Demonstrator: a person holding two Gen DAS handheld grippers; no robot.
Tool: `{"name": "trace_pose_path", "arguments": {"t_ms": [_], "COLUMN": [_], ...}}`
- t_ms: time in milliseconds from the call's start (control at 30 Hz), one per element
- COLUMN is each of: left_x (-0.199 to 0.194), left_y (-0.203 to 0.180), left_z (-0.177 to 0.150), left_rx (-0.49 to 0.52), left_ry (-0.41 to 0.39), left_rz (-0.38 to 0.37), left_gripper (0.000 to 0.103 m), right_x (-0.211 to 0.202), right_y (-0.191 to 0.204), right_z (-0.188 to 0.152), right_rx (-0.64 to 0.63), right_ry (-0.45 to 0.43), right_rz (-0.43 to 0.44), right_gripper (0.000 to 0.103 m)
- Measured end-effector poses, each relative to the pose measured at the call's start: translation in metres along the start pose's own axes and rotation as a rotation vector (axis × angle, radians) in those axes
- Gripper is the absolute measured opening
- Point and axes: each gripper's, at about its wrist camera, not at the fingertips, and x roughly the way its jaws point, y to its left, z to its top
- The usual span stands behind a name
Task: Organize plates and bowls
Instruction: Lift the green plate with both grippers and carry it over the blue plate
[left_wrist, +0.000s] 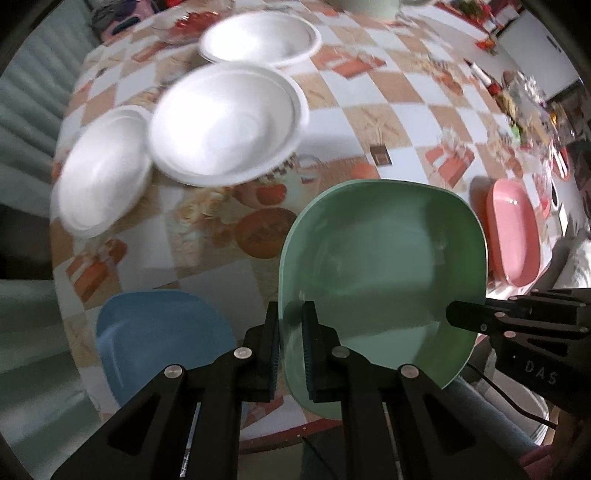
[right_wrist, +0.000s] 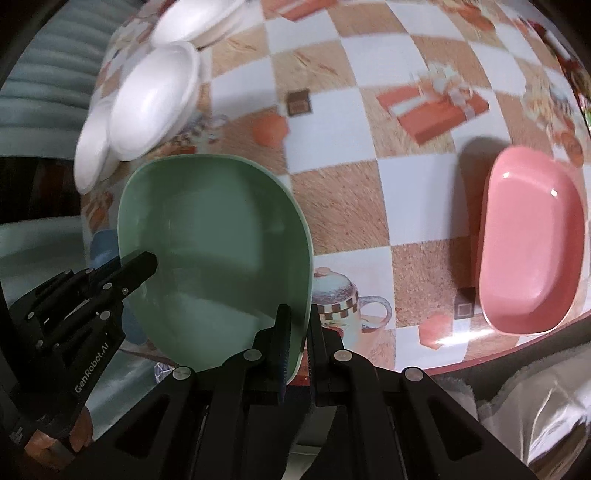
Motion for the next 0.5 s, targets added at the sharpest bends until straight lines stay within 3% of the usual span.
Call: {"name": "trace_pose_path", "arguments": {"t_ms": [133, 233, 500], "left_x": [-0.045, -0.054, -0.075], "left_y": [0.007, 0.005, 0.045], "left_z": [-0.005, -0.007, -0.037], "left_rx": [-0.051, -0.094, -0.228], "left_ry": [-0.042, -0.053, -0.078], "left_rz": [0.004, 0.002, 0.03], "left_gripper": [0.012, 0.012, 0.012], "right_x": [-0.006, -0.013, -0.015], "right_y": [0.022, 0.039, 0.094], "right_z": [-0.001, 0.004, 0.001], "right_rx": [-0.048, -0.088, -0.242], "right_ry": [-0.018, -0.025, -0.02], "right_rz": [-0.004, -0.002, -0.003], "right_gripper": [0.01, 0.01, 0.01]}}
